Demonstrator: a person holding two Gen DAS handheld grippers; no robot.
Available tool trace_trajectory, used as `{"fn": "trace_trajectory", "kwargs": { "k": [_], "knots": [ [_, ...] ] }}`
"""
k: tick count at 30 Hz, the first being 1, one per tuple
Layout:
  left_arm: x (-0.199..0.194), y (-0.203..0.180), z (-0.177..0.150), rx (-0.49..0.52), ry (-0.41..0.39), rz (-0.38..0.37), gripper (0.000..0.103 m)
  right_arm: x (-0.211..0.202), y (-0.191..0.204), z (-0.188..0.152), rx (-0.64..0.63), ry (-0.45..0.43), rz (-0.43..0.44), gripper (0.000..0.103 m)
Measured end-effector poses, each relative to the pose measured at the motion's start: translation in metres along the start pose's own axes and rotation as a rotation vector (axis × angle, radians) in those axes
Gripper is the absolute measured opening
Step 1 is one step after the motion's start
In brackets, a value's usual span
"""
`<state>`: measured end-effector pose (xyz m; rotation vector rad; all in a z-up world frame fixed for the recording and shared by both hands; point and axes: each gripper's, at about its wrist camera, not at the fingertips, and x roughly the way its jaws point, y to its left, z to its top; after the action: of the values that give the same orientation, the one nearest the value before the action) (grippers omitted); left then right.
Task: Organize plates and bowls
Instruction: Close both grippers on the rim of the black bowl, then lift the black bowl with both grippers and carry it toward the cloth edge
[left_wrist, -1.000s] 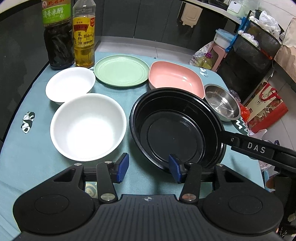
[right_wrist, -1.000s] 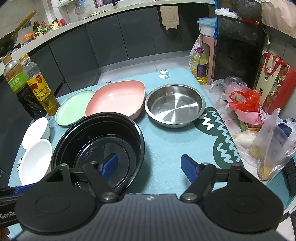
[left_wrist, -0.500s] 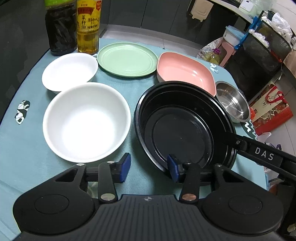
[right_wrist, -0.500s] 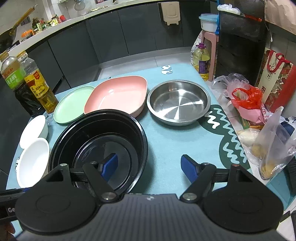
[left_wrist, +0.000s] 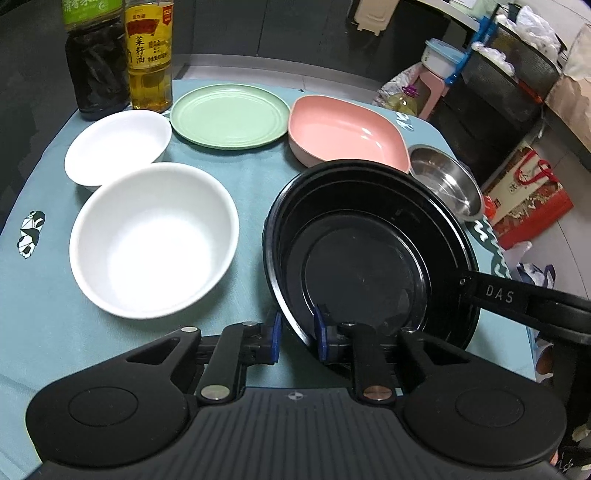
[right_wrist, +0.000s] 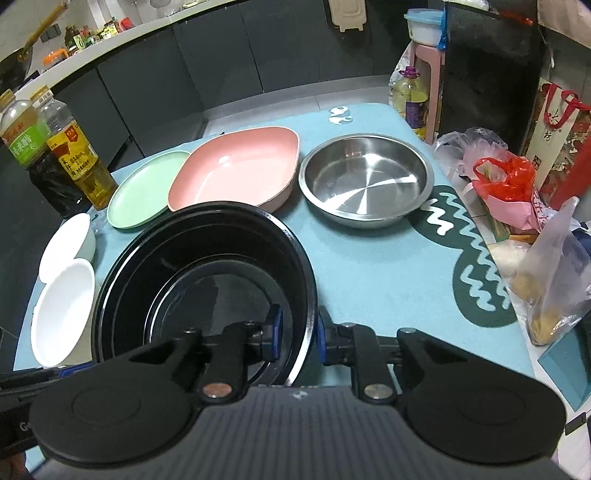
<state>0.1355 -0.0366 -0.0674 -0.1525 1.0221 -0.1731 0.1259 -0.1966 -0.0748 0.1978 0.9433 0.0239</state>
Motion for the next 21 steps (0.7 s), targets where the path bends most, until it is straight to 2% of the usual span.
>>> {"fn": "trace_trajectory", "kwargs": {
  "k": [14, 21],
  "knots": [
    [-0.035, 0.005, -0.034, 0.045, -0.031, 0.004, 0.018, -0.027, 0.009, -0.029, -0.023, 0.004, 0.005, 0.018],
    [-0.062, 0.015, -0.059, 0.057, -0.059, -0.002, 0.018, -0.049, 0.023, -0.048, -0.082, -0.016, 0.018, 0.019]
  ]
}}
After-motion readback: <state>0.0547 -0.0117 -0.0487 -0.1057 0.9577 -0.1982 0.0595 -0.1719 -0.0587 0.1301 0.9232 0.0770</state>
